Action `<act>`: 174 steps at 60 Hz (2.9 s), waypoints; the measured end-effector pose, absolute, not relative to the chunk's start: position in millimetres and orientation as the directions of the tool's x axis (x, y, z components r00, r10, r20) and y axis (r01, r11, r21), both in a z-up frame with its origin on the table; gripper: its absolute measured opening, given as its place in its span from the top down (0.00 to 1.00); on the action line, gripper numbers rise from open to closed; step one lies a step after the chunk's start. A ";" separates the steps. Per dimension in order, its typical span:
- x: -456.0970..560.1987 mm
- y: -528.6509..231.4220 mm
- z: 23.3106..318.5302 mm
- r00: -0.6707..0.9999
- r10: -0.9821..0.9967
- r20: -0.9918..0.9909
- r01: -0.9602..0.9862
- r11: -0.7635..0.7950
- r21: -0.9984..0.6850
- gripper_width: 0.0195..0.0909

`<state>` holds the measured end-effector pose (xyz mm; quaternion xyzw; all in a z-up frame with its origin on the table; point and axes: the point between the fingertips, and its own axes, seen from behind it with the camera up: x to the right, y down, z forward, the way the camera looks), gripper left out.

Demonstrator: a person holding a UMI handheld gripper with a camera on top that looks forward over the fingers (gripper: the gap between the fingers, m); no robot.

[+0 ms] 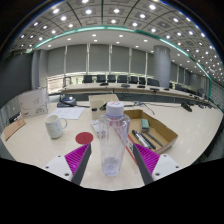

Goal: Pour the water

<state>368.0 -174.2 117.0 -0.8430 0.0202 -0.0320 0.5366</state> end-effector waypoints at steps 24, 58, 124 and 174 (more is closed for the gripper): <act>366.6 -128.2 81.4 0.999 -0.036 0.023 0.007 -0.376 -0.927 0.65; 362.7 -86.1 179.3 0.863 -0.106 0.493 0.418 -0.397 -0.817 0.76; 216.8 52.4 189.5 -0.428 0.191 0.883 0.858 -0.221 0.464 0.76; 217.1 28.2 150.3 0.960 0.145 0.241 0.274 -0.291 -0.916 0.76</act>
